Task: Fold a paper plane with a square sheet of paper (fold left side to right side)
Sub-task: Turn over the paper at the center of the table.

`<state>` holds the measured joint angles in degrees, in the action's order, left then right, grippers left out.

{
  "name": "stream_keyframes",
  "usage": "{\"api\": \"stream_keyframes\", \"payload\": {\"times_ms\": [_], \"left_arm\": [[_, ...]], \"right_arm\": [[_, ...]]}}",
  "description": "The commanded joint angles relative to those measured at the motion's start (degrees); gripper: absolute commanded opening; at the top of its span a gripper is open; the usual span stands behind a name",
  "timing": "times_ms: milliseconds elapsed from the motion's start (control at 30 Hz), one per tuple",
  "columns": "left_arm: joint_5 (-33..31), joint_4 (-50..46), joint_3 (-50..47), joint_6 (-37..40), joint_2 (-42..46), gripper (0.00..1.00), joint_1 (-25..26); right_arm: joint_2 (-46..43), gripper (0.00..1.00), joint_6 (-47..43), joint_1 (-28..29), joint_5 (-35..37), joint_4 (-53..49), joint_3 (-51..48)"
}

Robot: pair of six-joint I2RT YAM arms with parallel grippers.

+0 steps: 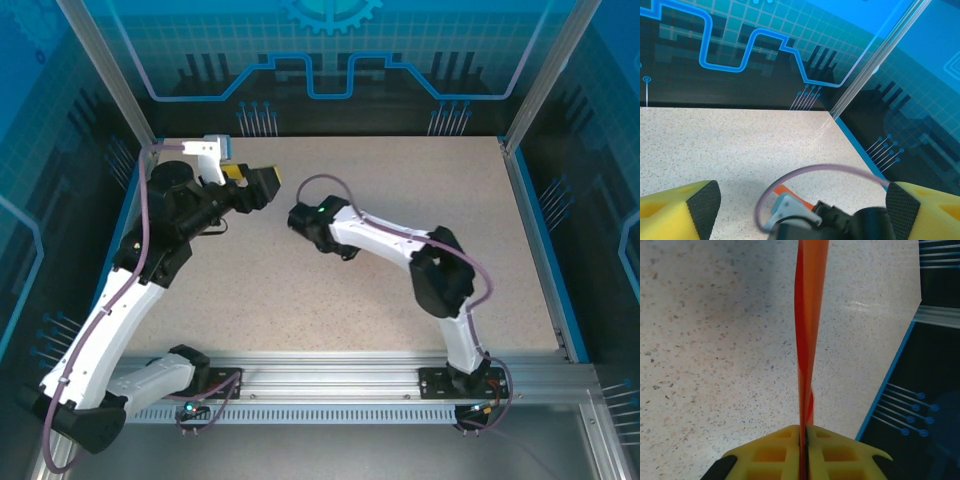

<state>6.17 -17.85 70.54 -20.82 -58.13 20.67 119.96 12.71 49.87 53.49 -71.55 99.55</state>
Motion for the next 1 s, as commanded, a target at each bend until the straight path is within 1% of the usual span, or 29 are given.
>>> {"api": "stream_keyframes", "payload": {"times_ms": [0,133,233,300,433,467,533,667,800,967], "left_arm": [[-1.2,-1.09,-0.55,0.9,0.02,0.89,-0.19],[-1.18,-1.5,-0.49,0.89,-0.23,0.89,-0.2],[-0.77,-2.1,-0.04,0.78,-0.74,0.89,-0.2],[-0.32,-3.06,0.54,0.55,-1.49,0.89,-0.21],[0.56,-5.58,2.42,-0.6,-3.92,0.9,-0.2],[0.87,-6.12,2.91,-1.16,-4.71,0.9,-0.32],[1.73,-6.76,3.28,-2.48,-6.18,0.9,-0.67],[4.61,-6.35,2.08,-7.6,-9.39,0.91,-2.52],[7.92,-5.05,0.16,-10.69,-13.4,0.9,-3.23],[14.71,-0.71,-3.22,-14.09,-21.06,0.85,-3.22]], "right_arm": [[5.36,0.11,-1.55,1.56,2.45,-5.44,3.02],[9.88,0.12,-3.12,2.67,-2.63,-5.3,4.36],[10.73,0.15,-4.56,2.69,-9.84,-4.28,4.35],[10.03,0.23,-5.12,2.69,-14.46,-3.48,4.22],[5.68,0.44,-5.53,2.69,-22.61,-0.79,3.32],[4.05,0.49,-5.34,2.59,-24.17,-0.14,2.7],[0.74,0.55,-4.64,2.28,-26.99,0.72,1.0],[-8.42,0.65,-2.48,0.47,-32.68,4.38,-5.51],[-20.7,0.69,-0.31,-2.87,-39.02,12.62,-15.49],[-37.18,0.73,3.65,-11.23,-47.92,26.81,-29.75]]}}
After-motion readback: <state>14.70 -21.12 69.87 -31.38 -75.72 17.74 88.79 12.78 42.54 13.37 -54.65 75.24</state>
